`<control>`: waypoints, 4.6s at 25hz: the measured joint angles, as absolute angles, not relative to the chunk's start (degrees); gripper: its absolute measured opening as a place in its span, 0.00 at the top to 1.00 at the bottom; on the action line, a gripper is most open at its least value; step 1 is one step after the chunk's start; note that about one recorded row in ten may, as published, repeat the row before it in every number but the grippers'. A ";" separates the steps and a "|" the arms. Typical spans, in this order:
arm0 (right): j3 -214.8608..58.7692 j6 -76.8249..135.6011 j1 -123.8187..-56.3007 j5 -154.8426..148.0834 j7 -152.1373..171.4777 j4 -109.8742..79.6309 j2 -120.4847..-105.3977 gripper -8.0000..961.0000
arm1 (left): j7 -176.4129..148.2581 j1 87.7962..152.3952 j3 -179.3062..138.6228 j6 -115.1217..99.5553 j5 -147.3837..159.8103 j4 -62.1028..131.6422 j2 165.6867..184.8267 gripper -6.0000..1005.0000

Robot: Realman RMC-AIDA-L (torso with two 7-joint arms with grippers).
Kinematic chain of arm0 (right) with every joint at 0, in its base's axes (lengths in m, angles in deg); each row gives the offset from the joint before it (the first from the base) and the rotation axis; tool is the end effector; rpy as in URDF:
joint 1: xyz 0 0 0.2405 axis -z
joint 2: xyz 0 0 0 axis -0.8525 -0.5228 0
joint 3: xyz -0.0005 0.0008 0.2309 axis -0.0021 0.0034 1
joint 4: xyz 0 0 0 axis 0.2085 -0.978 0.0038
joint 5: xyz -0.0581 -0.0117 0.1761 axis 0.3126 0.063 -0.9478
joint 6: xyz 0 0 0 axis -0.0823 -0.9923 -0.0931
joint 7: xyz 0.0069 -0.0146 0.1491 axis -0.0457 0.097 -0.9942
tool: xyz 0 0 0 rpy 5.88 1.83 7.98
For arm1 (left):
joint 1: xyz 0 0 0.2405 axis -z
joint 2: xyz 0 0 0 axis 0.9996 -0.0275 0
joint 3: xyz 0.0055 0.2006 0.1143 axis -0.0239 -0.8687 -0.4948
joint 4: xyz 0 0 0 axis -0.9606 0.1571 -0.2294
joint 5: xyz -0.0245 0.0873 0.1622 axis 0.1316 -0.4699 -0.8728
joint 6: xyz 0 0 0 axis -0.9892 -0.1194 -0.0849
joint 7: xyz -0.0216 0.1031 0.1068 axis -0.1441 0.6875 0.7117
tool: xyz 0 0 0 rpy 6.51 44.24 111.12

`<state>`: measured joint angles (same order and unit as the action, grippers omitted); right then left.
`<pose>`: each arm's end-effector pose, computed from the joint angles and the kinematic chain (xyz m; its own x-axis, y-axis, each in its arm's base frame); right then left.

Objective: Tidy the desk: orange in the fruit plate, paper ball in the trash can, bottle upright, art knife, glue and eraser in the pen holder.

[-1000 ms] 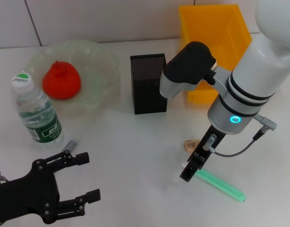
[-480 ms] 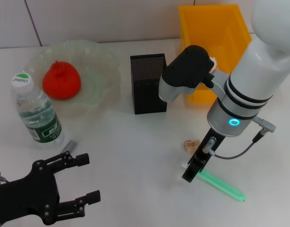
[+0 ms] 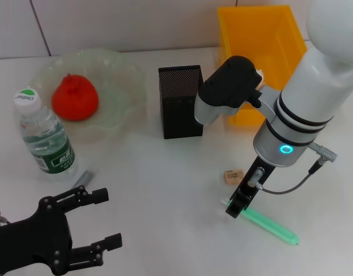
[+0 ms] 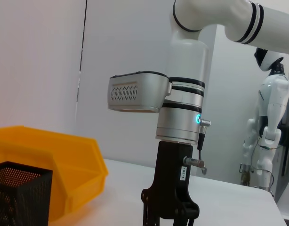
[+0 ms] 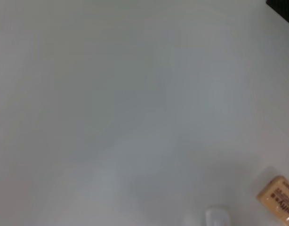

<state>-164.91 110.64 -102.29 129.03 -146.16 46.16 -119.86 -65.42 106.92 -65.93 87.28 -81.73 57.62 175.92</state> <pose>0.1584 0.3022 -0.0482 0.6236 -0.6533 0.4294 -0.5432 -0.7571 -0.3630 -0.2510 0.2135 -0.0009 0.7436 0.1390 0.6540 0.2608 -0.9610 -0.0922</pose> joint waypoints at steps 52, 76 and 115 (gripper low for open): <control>-166.99 110.41 -100.68 129.83 -145.70 48.14 -119.72 0.80 | -65.38 106.92 -65.85 87.61 -81.73 57.61 176.18 0.19; -138.30 87.40 -84.71 91.69 -111.96 66.08 -119.69 0.81 | -64.91 106.82 -65.38 87.46 -81.40 57.61 176.55 0.19; -133.82 87.22 -92.41 47.30 -55.71 12.33 -119.21 0.81 | -64.73 106.87 -64.53 87.08 -81.48 57.61 177.08 0.19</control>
<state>-133.82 87.22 -92.41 47.30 -55.71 12.33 -119.21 -64.73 106.87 -64.53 87.08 -81.48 57.61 177.08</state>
